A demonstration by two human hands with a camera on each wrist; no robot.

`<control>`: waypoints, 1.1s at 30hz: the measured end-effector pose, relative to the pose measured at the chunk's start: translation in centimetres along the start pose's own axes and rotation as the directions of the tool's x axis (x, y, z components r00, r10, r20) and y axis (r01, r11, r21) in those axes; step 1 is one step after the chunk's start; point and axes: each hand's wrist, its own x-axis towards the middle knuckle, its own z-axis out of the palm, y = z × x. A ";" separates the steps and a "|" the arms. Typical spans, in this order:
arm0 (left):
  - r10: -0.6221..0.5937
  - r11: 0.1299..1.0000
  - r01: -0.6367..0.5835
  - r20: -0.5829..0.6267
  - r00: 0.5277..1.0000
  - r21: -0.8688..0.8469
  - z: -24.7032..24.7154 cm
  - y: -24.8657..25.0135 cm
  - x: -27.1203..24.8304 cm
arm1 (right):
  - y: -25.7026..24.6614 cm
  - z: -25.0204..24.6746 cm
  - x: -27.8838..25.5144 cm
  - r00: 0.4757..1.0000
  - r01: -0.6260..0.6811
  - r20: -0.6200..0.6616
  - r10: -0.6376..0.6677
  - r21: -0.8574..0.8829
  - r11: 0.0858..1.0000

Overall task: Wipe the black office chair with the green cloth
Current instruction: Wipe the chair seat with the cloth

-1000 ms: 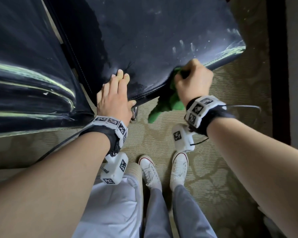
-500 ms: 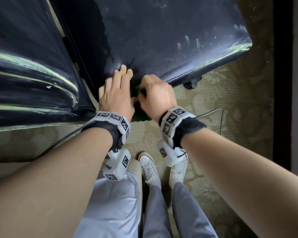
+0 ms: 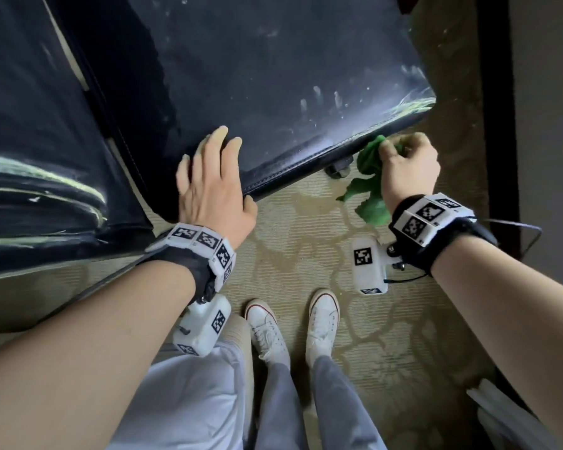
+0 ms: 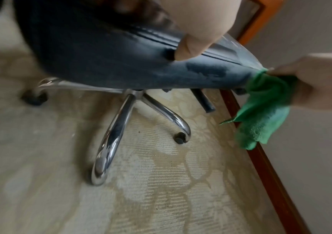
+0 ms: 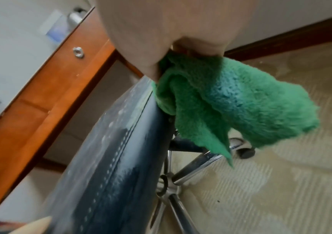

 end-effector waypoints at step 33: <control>0.191 0.979 -0.198 0.108 0.976 0.058 1.4 4.4 5.5 | -4.1 3.6 -1.2 0.971 -0.222 0.130 0.200 0.180 0.958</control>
